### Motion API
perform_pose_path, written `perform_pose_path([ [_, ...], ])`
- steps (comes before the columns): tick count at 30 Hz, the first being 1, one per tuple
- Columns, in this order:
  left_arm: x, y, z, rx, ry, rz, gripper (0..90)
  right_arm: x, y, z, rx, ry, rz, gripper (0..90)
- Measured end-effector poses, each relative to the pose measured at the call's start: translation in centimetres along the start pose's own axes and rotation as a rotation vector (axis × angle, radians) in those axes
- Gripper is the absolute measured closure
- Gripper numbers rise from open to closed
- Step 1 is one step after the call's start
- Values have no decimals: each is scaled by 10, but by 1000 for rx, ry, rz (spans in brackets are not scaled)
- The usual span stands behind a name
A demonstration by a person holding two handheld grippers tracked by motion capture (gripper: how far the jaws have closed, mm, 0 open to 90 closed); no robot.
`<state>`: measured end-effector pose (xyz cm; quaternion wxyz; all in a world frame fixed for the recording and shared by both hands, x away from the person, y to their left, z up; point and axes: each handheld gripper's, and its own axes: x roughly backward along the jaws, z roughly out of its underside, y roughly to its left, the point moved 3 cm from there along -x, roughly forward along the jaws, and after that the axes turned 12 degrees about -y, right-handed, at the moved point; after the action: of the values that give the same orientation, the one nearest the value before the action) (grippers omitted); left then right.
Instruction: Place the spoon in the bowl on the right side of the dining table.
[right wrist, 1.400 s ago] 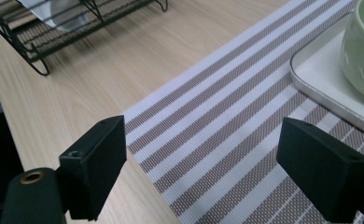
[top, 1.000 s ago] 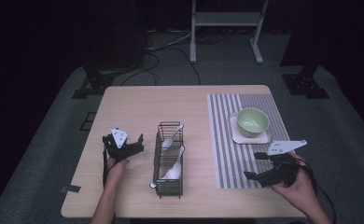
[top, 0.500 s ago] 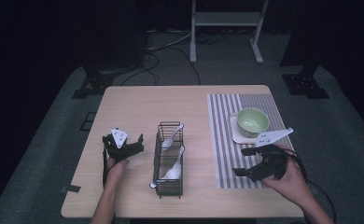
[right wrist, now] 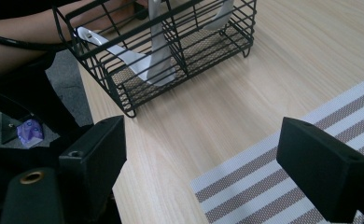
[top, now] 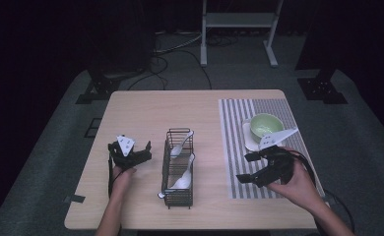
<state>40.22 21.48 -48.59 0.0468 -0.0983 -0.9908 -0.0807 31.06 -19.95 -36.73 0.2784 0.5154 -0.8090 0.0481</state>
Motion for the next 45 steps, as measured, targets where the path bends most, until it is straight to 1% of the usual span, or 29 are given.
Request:
perform_pose_path([
  [3, 0, 0, 0, 2, 0, 0, 11, -2, 1, -3, 0, 3, -8, 149],
  [5, 0, 0, 0, 3, 1, 0, 11, -5, 3, -8, -1, 6, -21, 149],
  [9, 0, 0, 0, 4, -1, 1, 11, -7, 5, -11, 1, 13, -28, 149],
  [10, 0, 0, 0, 2, 0, 1, 11, -10, 6, -15, 4, 17, -34, 149],
  [20, 0, 0, 0, 0, 1, 3, 11, -20, 11, -28, 1, 28, -65, 149],
  [22, 0, 0, 0, -1, 0, 3, 11, -23, 13, -34, 5, 30, -75, 149],
  [25, 0, 0, 0, -5, -2, 5, 11, -26, 15, -37, 7, 34, -75, 149],
  [35, 0, 0, 0, -5, 0, 6, 11, -40, 15, -49, -8, 50, -105, 155],
  [43, 0, 0, 0, -5, 0, 6, 11, -48, 19, -55, -5, 67, -116, 155],
  [45, 0, 0, 0, -1, 0, 4, 11, -51, 19, -57, 3, 71, -118, 155],
])
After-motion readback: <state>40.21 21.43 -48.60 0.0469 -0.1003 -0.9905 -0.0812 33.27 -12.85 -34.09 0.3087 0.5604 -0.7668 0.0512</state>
